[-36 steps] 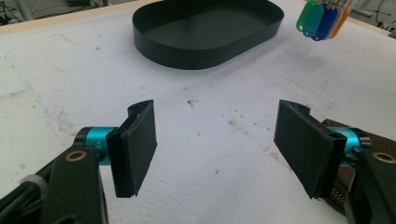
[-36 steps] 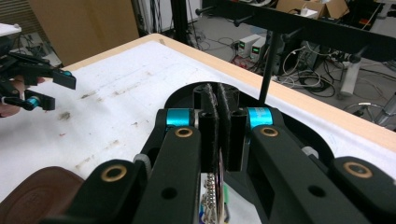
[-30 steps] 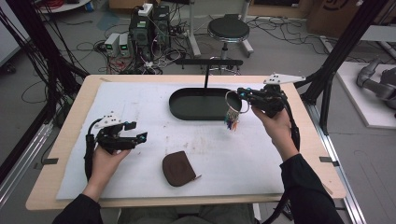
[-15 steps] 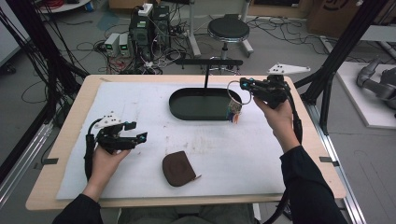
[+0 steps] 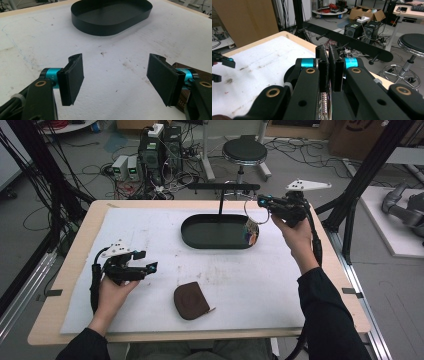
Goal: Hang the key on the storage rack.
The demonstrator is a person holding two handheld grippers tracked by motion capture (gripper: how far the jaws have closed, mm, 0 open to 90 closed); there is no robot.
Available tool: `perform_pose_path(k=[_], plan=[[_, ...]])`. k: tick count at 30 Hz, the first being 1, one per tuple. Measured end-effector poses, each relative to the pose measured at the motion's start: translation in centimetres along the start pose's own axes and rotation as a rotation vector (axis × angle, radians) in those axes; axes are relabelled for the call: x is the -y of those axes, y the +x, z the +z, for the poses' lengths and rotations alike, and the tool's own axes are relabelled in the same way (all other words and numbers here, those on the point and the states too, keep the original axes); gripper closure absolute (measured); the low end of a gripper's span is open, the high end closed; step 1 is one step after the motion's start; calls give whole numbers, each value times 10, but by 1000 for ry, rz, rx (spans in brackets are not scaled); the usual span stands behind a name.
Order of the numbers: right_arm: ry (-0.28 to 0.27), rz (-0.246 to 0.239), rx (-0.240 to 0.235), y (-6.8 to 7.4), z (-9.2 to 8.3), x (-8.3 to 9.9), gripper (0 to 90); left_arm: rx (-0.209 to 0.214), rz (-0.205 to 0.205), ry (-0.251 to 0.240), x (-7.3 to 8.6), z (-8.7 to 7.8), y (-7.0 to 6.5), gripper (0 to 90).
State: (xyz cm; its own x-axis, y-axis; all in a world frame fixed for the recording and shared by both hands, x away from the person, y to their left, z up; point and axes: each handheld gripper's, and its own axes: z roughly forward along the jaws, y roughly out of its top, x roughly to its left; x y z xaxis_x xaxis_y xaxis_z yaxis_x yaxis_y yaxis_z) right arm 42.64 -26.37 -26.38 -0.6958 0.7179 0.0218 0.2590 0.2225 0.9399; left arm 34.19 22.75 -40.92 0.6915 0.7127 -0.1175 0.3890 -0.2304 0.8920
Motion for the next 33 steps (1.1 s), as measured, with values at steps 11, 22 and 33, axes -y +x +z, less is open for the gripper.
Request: perform_pose_path(k=[11,22,33], plan=[[10,-1,35,-12,14,3,878,-2,-1,-2,0,-1,1,297],[19,-11,45,-20,28,-7,878,-3,-3,-5,2,-3,2,297],[33,18,60,-35,41,-2,878,-9,-11,-3,4,-5,3,297]])
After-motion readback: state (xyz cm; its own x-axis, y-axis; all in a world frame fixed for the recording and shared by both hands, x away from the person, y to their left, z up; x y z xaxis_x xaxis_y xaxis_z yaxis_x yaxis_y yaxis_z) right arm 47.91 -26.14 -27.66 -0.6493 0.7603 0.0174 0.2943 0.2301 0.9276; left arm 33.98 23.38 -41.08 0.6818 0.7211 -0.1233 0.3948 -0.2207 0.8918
